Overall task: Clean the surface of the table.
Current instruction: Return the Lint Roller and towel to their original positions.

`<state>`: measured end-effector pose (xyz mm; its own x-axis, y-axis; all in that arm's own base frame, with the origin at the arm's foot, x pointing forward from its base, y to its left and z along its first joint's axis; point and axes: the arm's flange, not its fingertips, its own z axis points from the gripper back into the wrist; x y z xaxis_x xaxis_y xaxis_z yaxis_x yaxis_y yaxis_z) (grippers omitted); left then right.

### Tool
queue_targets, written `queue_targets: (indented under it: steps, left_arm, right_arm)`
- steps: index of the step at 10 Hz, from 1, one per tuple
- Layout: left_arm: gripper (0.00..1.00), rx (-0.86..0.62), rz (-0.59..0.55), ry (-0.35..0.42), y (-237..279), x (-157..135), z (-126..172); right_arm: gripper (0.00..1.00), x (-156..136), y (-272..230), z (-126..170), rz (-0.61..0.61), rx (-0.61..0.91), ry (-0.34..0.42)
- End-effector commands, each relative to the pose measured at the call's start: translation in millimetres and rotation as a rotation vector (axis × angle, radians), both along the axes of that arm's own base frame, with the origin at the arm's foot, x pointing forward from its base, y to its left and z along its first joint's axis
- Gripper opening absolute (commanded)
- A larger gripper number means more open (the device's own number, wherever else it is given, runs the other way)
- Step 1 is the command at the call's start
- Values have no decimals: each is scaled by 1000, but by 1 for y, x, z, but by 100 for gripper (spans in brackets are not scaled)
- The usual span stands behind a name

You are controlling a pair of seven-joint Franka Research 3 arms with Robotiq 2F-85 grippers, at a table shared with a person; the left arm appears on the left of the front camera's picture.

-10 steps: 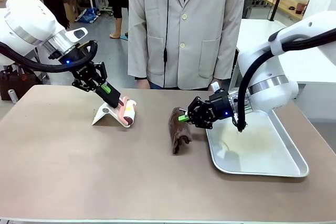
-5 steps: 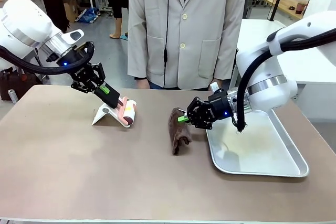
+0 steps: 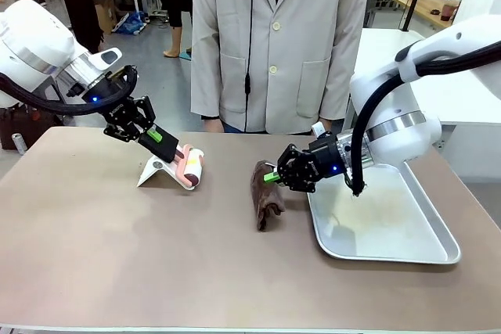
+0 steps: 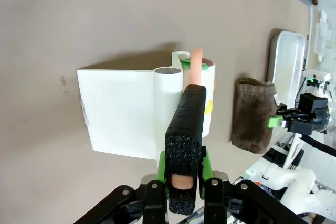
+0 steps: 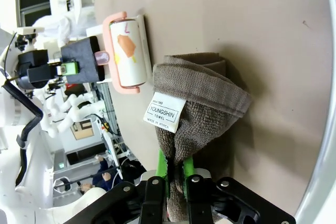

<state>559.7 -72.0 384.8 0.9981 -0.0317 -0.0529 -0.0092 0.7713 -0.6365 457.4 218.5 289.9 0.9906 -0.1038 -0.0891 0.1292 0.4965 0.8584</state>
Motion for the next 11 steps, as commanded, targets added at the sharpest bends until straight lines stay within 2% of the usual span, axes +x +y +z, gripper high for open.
queue_targets:
  steps: [1,2,4,5,6,9,11]
  left_arm:
    - [86,17,-6,-3,6,-3,-14]
    - [100,17,-3,-2,7,-3,-14]
    - [100,6,0,-15,6,-4,-11]
    - [100,3,-1,-21,6,-4,-9]
    - [100,2,-1,-23,5,-4,-8]
    - [100,-15,8,-53,5,-6,1]
    - [100,-22,6,-63,6,-11,7]
  right_arm:
    - [66,4,5,4,-8,-51,16]
    - [100,3,4,4,-8,-62,16]
    - [100,3,3,5,-12,-84,6]
    - [91,4,3,4,-17,-93,6]
    - [100,5,2,2,-22,-94,12]
    - [100,7,2,-1,-24,-92,22]
    - [100,5,0,2,-36,-133,-10]
